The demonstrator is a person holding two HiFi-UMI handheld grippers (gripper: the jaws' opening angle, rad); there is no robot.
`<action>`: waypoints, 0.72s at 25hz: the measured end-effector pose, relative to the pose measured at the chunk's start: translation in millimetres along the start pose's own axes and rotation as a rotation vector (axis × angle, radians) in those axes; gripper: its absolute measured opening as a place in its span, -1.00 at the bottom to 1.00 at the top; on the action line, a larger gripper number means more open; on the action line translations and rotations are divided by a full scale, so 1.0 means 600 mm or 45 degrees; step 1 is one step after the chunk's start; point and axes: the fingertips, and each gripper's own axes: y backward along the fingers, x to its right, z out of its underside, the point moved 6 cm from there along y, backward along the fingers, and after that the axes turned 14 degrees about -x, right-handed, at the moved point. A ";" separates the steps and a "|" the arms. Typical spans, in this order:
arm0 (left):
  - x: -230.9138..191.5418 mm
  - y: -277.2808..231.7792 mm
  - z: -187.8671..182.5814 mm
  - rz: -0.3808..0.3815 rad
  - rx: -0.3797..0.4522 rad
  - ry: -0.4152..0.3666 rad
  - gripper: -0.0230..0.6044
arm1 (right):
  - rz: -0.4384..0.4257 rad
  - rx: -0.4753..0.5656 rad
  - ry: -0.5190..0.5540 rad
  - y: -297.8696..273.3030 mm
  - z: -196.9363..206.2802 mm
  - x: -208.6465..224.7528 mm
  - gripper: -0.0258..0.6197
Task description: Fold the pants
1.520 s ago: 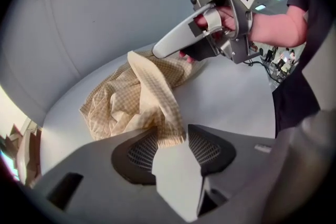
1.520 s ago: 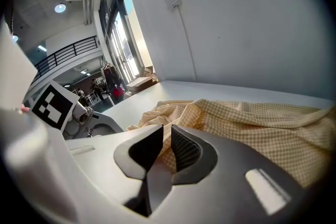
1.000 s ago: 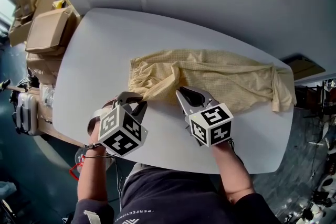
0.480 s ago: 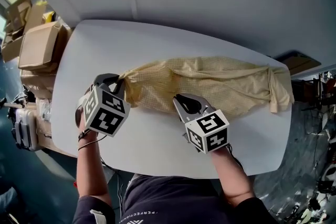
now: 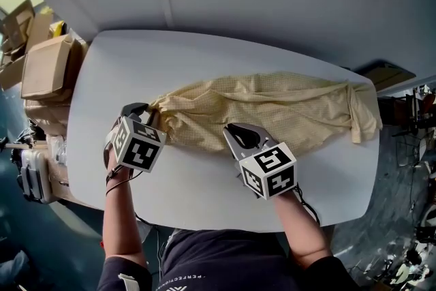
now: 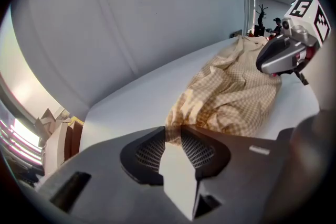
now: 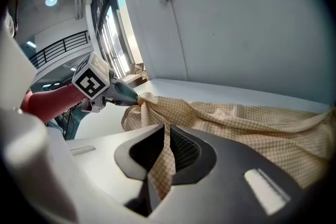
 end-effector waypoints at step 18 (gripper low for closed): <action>0.026 0.085 0.009 -0.048 0.192 0.127 -0.93 | 0.058 0.058 -0.028 0.050 0.008 0.031 -0.80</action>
